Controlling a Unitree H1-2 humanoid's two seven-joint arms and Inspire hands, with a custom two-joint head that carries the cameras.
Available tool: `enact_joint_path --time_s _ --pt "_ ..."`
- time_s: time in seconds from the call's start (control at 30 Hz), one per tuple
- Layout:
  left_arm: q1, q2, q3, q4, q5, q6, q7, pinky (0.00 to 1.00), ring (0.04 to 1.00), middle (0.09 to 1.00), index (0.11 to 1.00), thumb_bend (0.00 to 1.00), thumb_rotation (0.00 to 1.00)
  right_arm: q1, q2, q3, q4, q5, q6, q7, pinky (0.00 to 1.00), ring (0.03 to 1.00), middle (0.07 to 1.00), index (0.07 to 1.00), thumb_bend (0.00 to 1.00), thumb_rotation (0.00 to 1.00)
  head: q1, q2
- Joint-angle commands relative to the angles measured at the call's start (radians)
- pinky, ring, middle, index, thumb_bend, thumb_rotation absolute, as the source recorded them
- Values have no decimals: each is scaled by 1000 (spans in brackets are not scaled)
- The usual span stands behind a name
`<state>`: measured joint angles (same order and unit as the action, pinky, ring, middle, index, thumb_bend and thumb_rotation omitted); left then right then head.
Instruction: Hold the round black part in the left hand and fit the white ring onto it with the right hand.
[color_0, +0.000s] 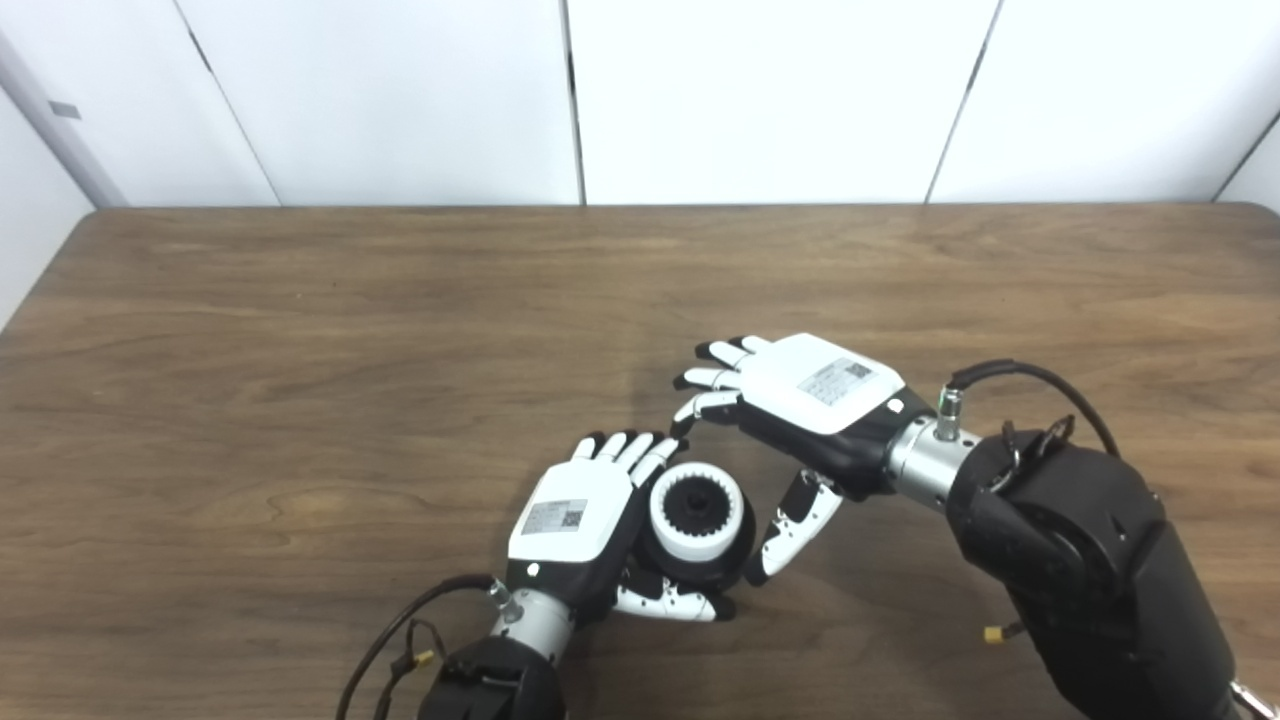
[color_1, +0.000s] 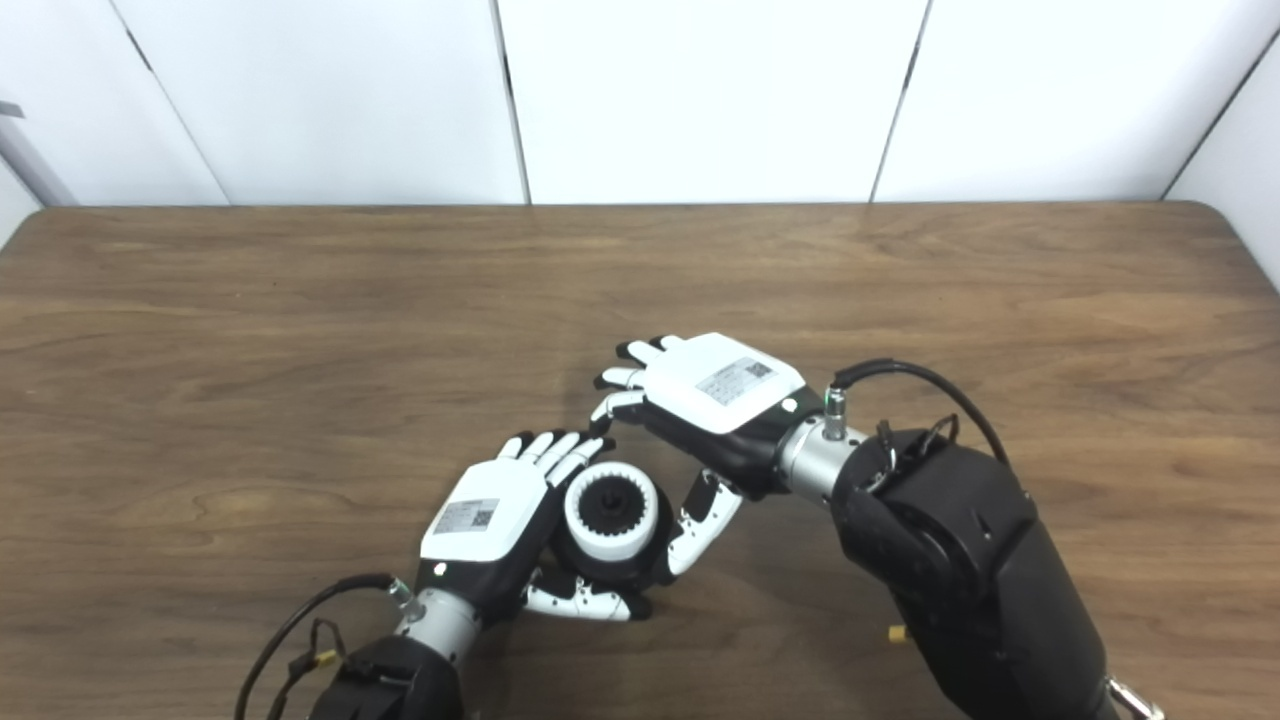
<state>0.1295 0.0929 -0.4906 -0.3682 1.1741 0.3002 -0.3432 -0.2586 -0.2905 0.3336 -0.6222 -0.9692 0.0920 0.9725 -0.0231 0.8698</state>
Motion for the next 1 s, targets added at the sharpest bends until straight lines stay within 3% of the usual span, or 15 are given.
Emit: enact_joint_path --time_s 0.0,0.23,0.53,0.73,0.97 --pt "19 7 17 26 11 54 -86 1000 966 979 981 1000 487 -32 5 -17 -13 -2 0 -33 1000 1000 937 789 1000 378 -1 1" --pt "27 14 48 14 -21 45 -96 1000 977 987 1000 1000 470 -32 11 -17 -6 -12 -1 -43 1000 1000 946 798 1000 382 9 -1" --pt "14 39 110 -52 -72 70 -236 1000 984 967 961 1000 422 -31 9 -28 23 -17 -6 -83 1000 1000 939 802 1000 377 29 -2" --pt "12 67 151 -95 -93 53 -277 1000 955 934 890 1000 407 -32 11 -33 47 -16 -8 -118 1000 1000 943 811 1000 370 42 -5" --pt "7 89 196 -142 -132 46 -296 1000 942 928 902 1000 423 -28 5 -39 61 -13 -9 -140 1000 1000 941 815 1000 371 50 -11"
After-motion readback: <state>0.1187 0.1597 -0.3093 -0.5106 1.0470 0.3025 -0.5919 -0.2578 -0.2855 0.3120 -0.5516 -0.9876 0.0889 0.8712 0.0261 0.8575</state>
